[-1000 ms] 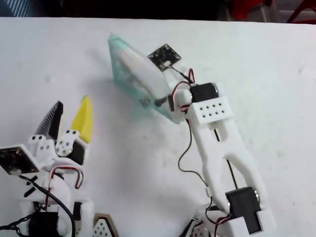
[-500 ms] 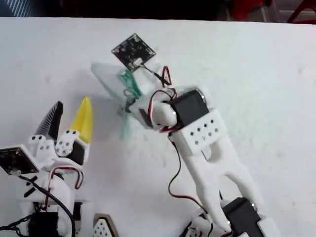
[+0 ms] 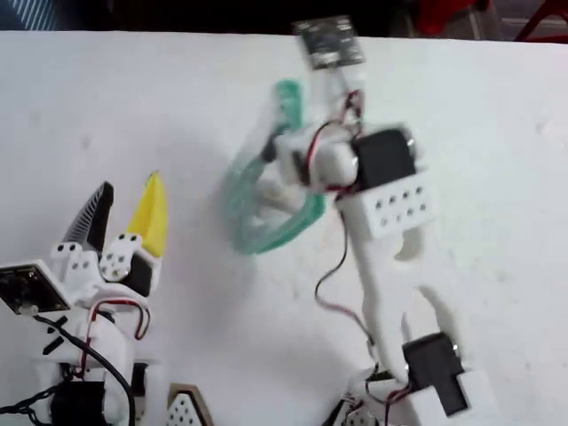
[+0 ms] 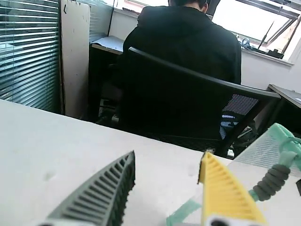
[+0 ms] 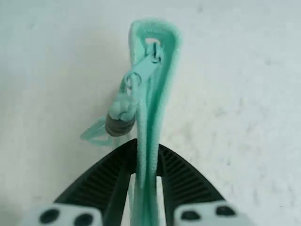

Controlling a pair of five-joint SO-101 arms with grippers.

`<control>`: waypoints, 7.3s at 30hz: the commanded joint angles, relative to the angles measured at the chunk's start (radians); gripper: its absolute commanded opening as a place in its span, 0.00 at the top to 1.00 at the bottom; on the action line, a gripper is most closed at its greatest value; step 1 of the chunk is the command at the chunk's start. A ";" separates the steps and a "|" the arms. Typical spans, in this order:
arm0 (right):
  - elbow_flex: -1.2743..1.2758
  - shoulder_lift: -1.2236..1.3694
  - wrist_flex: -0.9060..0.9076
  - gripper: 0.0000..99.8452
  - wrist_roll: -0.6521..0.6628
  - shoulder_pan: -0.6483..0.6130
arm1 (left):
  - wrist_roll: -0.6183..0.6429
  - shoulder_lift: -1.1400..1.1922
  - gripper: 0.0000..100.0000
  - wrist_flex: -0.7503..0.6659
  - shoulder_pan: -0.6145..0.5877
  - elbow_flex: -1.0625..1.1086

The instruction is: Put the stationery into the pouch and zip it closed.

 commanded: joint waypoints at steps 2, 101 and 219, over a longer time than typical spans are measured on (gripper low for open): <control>0.101 0.119 -0.094 0.98 0.008 0.120 | -0.009 0.004 0.76 -0.021 -0.004 -0.006; 0.404 0.541 -0.694 0.98 0.092 0.438 | -0.061 0.005 0.88 -0.170 0.065 0.106; 1.889 -1.685 -1.047 0.98 0.195 0.225 | -0.557 0.005 0.97 0.018 -0.036 0.436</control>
